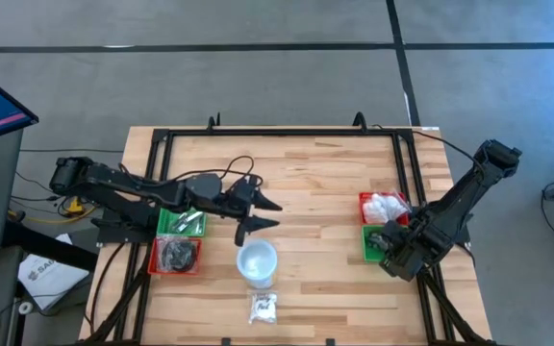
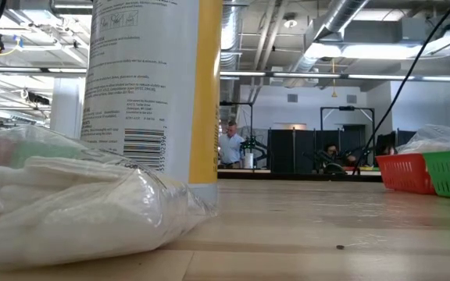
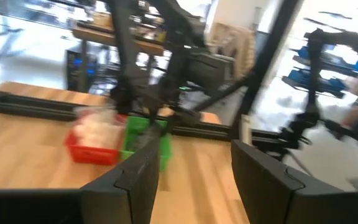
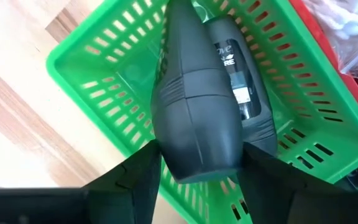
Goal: Pick & Place Travel size toiletries
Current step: Put the bottom gray deodorant into the right green bin, then put the white vanity pack into the right red bin
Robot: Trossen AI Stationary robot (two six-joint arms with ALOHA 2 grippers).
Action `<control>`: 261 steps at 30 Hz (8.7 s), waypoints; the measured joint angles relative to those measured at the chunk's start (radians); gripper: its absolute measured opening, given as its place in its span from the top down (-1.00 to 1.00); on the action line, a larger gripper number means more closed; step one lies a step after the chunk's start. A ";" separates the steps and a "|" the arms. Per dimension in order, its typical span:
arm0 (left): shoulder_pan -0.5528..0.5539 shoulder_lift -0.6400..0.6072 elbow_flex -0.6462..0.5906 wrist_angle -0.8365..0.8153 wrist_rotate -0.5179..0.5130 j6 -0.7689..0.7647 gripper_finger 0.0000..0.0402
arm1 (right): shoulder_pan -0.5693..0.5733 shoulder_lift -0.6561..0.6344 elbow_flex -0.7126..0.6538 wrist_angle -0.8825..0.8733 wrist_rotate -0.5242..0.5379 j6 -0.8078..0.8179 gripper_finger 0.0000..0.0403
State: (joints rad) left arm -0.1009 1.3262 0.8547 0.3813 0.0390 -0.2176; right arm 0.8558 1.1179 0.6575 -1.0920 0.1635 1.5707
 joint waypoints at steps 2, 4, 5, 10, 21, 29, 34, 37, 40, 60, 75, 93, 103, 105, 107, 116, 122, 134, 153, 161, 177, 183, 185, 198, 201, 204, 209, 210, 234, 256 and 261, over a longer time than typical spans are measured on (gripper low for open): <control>-0.008 0.000 0.000 0.000 0.036 0.000 0.08 | 0.000 0.000 0.000 -0.001 0.005 -0.006 0.09; -0.022 0.000 0.000 0.000 0.039 0.007 0.08 | 0.000 0.000 0.000 0.000 0.006 -0.006 0.06; -0.031 0.000 0.000 0.000 0.040 0.018 0.08 | 0.000 0.000 0.000 -0.001 0.006 -0.006 0.04; -0.081 -0.023 0.001 -0.018 0.027 0.054 0.08 | 0.000 0.000 0.040 -0.004 0.007 -0.008 -0.02; -0.276 -0.050 0.001 -0.083 -0.199 0.057 0.08 | 0.000 -0.001 0.150 -0.034 0.142 -0.064 0.08; -0.501 -0.050 0.001 -0.100 -0.502 -0.001 0.08 | 0.000 0.000 0.155 -0.010 0.207 -0.091 0.15; -0.598 -0.050 0.000 -0.118 -0.569 -0.117 0.08 | 0.000 0.000 0.155 0.046 0.251 -0.156 0.17; -0.637 -0.041 0.000 -0.120 -0.572 -0.192 0.08 | 0.000 0.000 0.154 0.091 0.287 -0.195 0.18; -0.668 -0.020 0.000 -0.138 -0.571 -0.260 0.08 | -0.001 0.000 0.154 0.141 0.322 -0.243 0.17; -0.824 0.091 0.000 -0.224 -0.730 -0.697 0.08 | -0.068 0.000 0.154 0.328 0.362 -0.483 0.26; -0.822 0.332 0.000 -0.215 -0.696 -1.108 0.08 | -0.061 0.000 0.154 0.407 0.361 -0.534 0.32; -0.759 0.403 0.000 -0.236 -0.652 -1.217 0.08 | -0.057 0.000 0.154 0.420 0.360 -0.541 0.34; -0.736 0.403 0.000 -0.290 -0.619 -1.239 0.08 | -0.057 0.000 0.154 0.431 0.360 -0.560 0.34; -0.734 0.404 0.000 -0.299 -0.619 -1.242 0.08 | -0.057 0.000 0.154 0.431 0.360 -0.560 0.34; -0.734 0.415 0.000 -0.305 -0.619 -1.260 0.08 | -0.057 0.000 0.154 0.431 0.360 -0.560 0.34; -0.709 0.483 0.000 -0.312 -0.607 -1.309 0.08 | -0.058 0.000 0.154 0.435 0.360 -0.561 0.34; -0.681 0.483 0.000 -0.315 -0.607 -1.308 0.08 | -0.058 0.000 0.154 0.435 0.360 -0.561 0.34; -0.670 0.509 0.000 -0.336 -0.598 -1.309 0.08 | -0.059 0.000 0.154 0.445 0.360 -0.586 0.34; -0.669 0.570 0.000 -0.274 -0.640 -1.279 0.67 | -0.060 0.000 0.154 0.442 0.360 -0.587 0.34; -0.684 0.578 0.001 -0.227 -0.618 -1.256 0.99 | -0.060 0.000 0.154 0.443 0.361 -0.586 0.34; -0.691 0.466 0.000 -0.218 -0.634 -1.129 1.00 | -0.060 0.000 0.154 0.443 0.361 -0.586 0.34; -0.693 0.370 0.000 -0.195 -0.645 -1.010 1.00 | -0.060 0.000 0.154 0.443 0.361 -0.586 0.34; -0.695 0.340 0.000 -0.177 -0.653 -0.960 1.00 | -0.060 0.000 0.154 0.443 0.361 -0.586 0.34; -0.696 0.180 0.000 -0.071 -0.650 -0.716 1.00 | -0.060 0.000 0.154 0.444 0.361 -0.586 0.35; -0.693 0.128 0.000 -0.068 -0.650 -0.654 1.00 | -0.060 0.000 0.154 0.446 0.361 -0.586 0.35; -0.689 0.081 0.000 -0.068 -0.650 -0.591 1.00 | -0.060 0.000 0.154 0.453 0.361 -0.587 0.35; -0.674 -0.002 0.000 -0.065 -0.659 -0.493 1.00 | -0.060 0.000 0.154 0.516 0.362 -0.659 0.35; -0.669 -0.019 0.000 -0.065 -0.659 -0.470 1.00 | -0.063 0.000 0.154 0.541 0.362 -0.688 0.35; -0.389 -0.109 0.003 0.009 -0.449 -0.254 1.00 | -0.371 0.000 0.154 1.134 0.360 -1.303 0.35; -0.290 -0.026 0.003 0.085 -0.372 -0.229 1.00 | -0.515 0.168 0.154 1.473 0.189 -1.443 0.30; -0.290 -0.026 0.003 0.085 -0.372 -0.214 1.00 | -0.529 0.179 0.154 1.516 0.173 -1.443 0.31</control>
State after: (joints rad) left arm -0.3908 1.2999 0.8577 0.4660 -0.3332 -0.4313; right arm 0.3271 1.2971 0.8116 0.4244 0.3367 0.1277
